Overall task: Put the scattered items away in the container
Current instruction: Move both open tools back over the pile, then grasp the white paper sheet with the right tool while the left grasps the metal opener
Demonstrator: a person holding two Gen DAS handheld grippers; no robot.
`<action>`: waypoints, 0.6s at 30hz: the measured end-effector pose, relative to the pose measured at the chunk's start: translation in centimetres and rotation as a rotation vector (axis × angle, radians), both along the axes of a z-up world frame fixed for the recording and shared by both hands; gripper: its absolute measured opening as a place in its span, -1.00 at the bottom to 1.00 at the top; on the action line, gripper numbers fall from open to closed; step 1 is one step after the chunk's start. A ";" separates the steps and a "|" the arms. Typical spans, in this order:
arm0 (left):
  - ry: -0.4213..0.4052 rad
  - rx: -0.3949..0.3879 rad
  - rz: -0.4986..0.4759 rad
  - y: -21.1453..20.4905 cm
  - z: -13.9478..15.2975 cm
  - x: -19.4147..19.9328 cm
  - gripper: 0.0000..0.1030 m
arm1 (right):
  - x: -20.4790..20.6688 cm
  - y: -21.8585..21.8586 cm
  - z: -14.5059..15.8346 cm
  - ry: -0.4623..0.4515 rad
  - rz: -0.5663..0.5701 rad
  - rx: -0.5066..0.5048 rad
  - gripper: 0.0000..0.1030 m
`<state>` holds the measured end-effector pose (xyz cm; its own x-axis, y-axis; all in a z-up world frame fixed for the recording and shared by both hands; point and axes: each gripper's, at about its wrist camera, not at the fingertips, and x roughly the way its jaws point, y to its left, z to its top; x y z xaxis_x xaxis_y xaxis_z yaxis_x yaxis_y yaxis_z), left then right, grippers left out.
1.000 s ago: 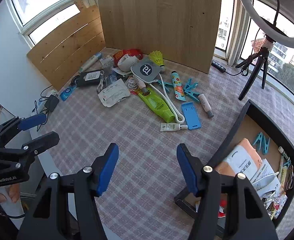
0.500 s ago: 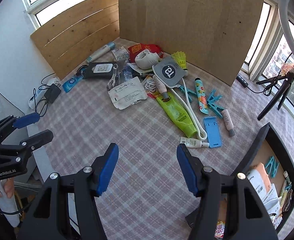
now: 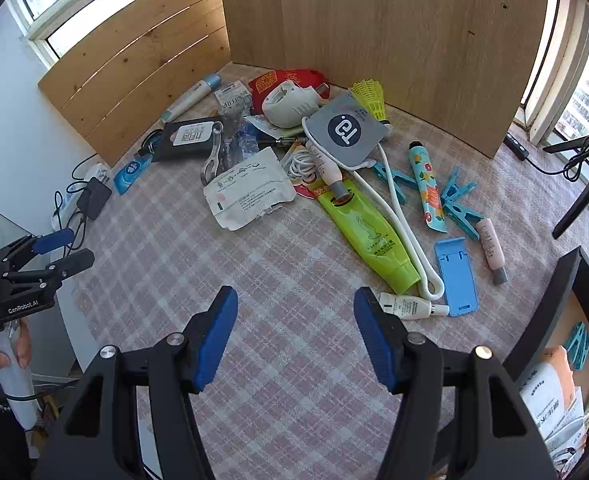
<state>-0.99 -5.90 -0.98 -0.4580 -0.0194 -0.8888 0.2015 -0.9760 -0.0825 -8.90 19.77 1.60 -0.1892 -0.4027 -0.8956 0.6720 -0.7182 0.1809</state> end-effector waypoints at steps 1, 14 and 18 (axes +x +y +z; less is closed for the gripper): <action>-0.003 0.020 -0.003 -0.1 -0.4 -0.5 0.43 | -0.5 -0.3 -0.3 -0.011 0.004 0.004 0.16; -0.033 0.225 0.027 -1.6 -3.2 -9.4 0.43 | -1.8 -6.8 -3.1 0.000 0.139 0.053 0.17; -0.061 0.234 0.023 -2.0 -4.2 -12.7 0.43 | -2.3 -9.5 -5.2 -0.031 0.153 0.083 0.27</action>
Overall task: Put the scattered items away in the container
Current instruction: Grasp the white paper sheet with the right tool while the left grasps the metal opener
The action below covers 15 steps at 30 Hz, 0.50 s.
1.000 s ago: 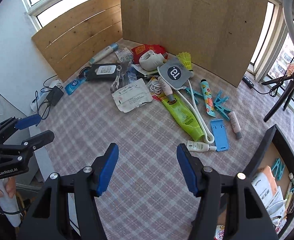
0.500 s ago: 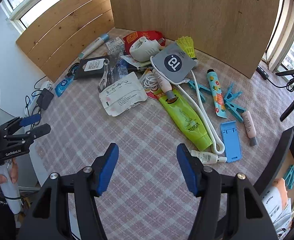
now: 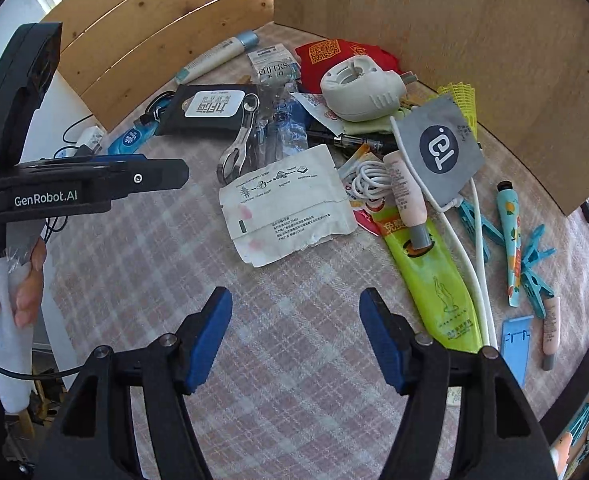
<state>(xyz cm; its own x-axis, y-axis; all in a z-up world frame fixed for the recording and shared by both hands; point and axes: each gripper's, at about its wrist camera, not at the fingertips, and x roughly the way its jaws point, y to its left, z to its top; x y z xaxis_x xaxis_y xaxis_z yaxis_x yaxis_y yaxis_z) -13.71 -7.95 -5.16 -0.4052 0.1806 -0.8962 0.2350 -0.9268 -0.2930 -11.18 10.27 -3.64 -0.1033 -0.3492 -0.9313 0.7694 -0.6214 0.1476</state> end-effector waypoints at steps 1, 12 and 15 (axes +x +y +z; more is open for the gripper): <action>-0.009 0.005 -0.006 0.0 -0.3 -0.7 0.43 | -0.5 -0.5 -0.4 -0.018 -0.012 -0.001 0.27; -0.063 0.082 -0.004 -0.1 -3.0 -4.5 0.33 | -3.1 -5.6 -1.9 0.023 0.171 0.023 0.28; -0.071 0.092 -0.009 0.0 -3.3 -4.6 0.23 | -3.5 -6.3 -2.5 0.007 0.196 0.020 0.28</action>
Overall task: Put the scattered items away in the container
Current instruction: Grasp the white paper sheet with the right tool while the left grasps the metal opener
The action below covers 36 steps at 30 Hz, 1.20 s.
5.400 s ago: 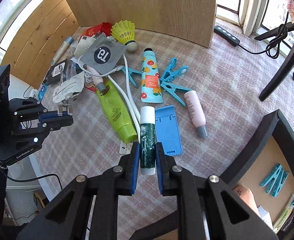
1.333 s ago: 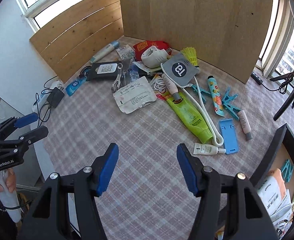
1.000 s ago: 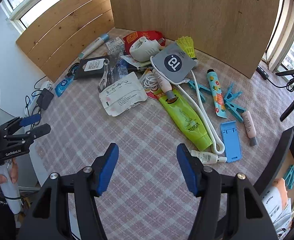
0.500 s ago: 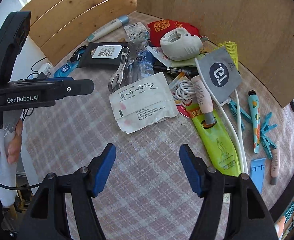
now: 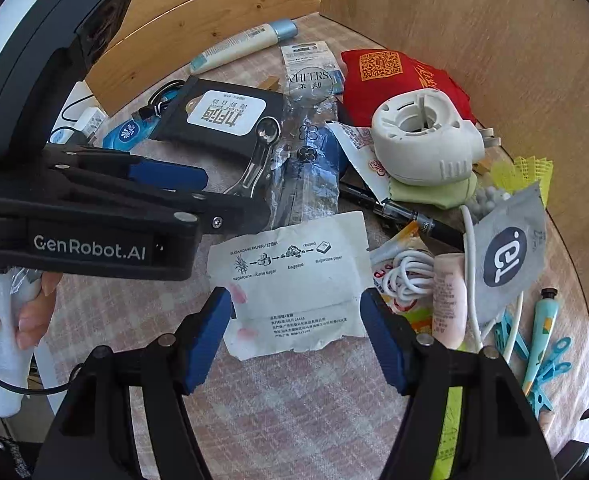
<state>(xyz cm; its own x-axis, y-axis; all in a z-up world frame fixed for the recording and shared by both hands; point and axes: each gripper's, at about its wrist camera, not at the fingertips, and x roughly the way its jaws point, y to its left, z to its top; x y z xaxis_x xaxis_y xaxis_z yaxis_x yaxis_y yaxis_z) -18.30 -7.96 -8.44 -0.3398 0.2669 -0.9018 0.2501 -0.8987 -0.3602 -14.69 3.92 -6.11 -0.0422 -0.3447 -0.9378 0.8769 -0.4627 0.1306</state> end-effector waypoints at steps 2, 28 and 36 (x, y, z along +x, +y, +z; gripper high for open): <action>-0.003 0.007 -0.006 0.1 -0.2 0.1 0.14 | -0.4 -0.3 -0.4 -0.029 0.002 -0.005 0.29; -0.024 0.022 -0.018 -0.4 -0.8 1.1 -0.54 | 0.8 -2.7 -2.9 -0.025 0.090 0.129 0.72; -0.022 0.018 -0.029 -0.2 -0.6 3.3 -0.55 | -0.3 0.9 -2.3 -0.145 -0.031 0.087 0.16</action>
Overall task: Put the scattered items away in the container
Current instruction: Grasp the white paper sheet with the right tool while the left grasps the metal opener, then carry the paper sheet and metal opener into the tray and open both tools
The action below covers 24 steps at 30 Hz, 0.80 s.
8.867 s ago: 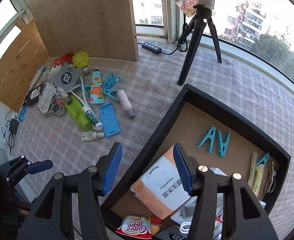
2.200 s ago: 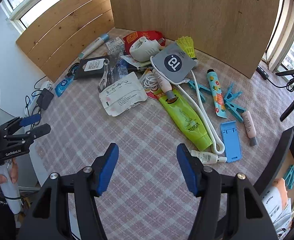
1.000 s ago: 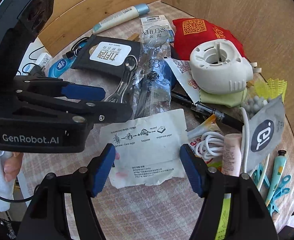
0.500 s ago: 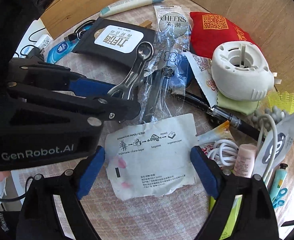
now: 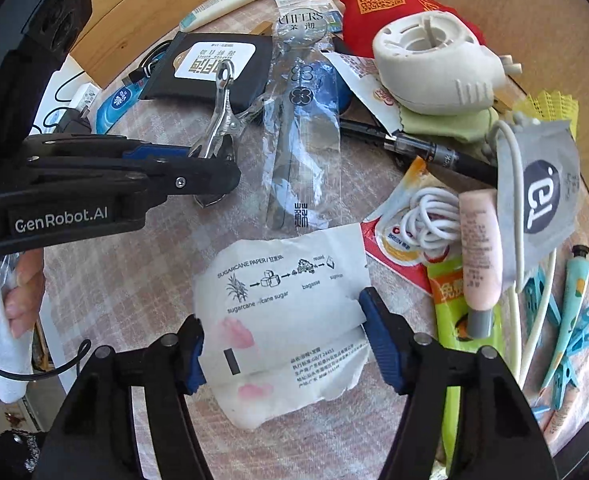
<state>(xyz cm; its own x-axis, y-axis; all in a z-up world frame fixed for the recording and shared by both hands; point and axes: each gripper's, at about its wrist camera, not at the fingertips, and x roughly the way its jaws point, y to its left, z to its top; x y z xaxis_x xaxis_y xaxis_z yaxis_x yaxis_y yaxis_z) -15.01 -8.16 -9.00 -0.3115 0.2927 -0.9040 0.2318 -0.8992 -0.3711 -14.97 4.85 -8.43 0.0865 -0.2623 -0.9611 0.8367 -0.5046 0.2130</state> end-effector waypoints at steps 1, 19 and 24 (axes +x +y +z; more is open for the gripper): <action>0.000 -0.004 -0.002 0.0 0.1 0.4 -0.55 | -0.1 0.5 0.1 -0.006 -0.020 -0.002 0.00; 0.094 -0.027 -0.022 3.7 6.3 5.0 -0.55 | 2.3 10.1 7.0 0.009 -0.242 -0.113 -0.69; 0.144 -0.033 -0.125 9.7 9.2 5.9 -0.55 | 2.7 15.8 9.1 0.036 -0.368 -0.141 -0.69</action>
<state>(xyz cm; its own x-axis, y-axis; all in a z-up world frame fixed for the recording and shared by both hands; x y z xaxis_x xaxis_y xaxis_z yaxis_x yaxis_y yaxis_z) -9.14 1.53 0.21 -0.4017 0.3081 -0.8624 0.0642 -0.9299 -0.3621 -12.24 20.66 0.70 -0.0713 -0.3993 -0.9140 0.6137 -0.7400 0.2754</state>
